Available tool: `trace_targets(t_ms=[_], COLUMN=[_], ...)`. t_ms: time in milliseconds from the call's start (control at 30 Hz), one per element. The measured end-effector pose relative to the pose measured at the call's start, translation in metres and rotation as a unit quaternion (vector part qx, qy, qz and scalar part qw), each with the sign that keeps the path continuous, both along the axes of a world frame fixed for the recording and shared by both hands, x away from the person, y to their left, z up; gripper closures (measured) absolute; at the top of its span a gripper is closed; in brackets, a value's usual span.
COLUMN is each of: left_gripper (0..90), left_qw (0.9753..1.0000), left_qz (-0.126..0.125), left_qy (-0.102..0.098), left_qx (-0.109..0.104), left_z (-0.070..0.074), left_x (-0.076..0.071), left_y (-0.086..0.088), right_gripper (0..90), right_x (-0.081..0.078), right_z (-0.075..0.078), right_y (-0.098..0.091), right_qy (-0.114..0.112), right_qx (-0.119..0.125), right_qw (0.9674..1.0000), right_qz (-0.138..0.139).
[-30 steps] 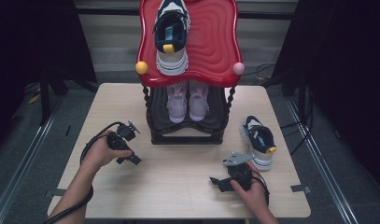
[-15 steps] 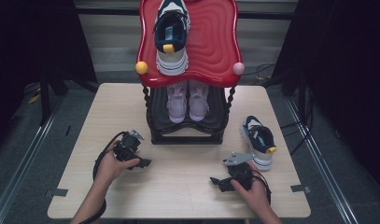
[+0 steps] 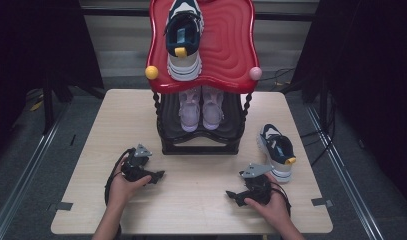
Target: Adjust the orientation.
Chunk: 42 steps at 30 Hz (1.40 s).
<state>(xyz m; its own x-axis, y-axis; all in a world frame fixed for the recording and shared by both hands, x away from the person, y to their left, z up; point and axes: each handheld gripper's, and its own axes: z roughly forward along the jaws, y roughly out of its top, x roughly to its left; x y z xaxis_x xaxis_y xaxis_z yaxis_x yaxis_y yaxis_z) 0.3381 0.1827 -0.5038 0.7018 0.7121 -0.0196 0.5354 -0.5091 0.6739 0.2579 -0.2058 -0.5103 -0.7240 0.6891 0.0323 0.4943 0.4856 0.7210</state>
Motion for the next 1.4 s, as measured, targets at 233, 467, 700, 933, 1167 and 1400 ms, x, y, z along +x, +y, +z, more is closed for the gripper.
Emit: trace_targets(t_ms=[233, 467, 700, 933, 1167, 1400], left_gripper=[13.8, 13.8, 13.9, 14.0, 14.1, 14.1], left_qw=[0.9994, 0.9994, 0.9993, 0.9993, 0.9993, 0.9994], left_qz=[0.013, 0.013, 0.015, 0.015, 0.017, 0.017], left_qy=[-0.025, -0.025, -0.026, -0.025, -0.025, -0.025], left_qx=[-0.022, -0.022, -0.022, -0.022, -0.020, -0.020], left_z=[-0.006, -0.006, -0.006, -0.006, -0.006, -0.006], left_x=[-0.006, -0.006, -0.007, -0.007, -0.008, -0.008], left_y=[0.002, 0.002, 0.002, 0.002, 0.002, 0.002], right_gripper=[14.0, 14.4, 16.2, 16.3, 17.3, 17.3], right_x=[0.001, 0.004, 0.009, 0.018, 0.033, 0.044], right_z=[0.000, 0.006, 0.021, 0.043, 0.073, 0.094], right_y=[-0.002, -0.007, -0.017, -0.021, -0.038, -0.060], right_qy=[0.000, 0.016, 0.016, 0.011, 0.008, -0.007], right_qx=[0.000, 0.006, -0.002, -0.019, -0.030, -0.054], right_qw=[1.0000, 0.9999, 0.9999, 0.9997, 0.9995, 0.9984], right_qz=[0.006, 0.004, 0.004, 0.014, 0.007, -0.018])
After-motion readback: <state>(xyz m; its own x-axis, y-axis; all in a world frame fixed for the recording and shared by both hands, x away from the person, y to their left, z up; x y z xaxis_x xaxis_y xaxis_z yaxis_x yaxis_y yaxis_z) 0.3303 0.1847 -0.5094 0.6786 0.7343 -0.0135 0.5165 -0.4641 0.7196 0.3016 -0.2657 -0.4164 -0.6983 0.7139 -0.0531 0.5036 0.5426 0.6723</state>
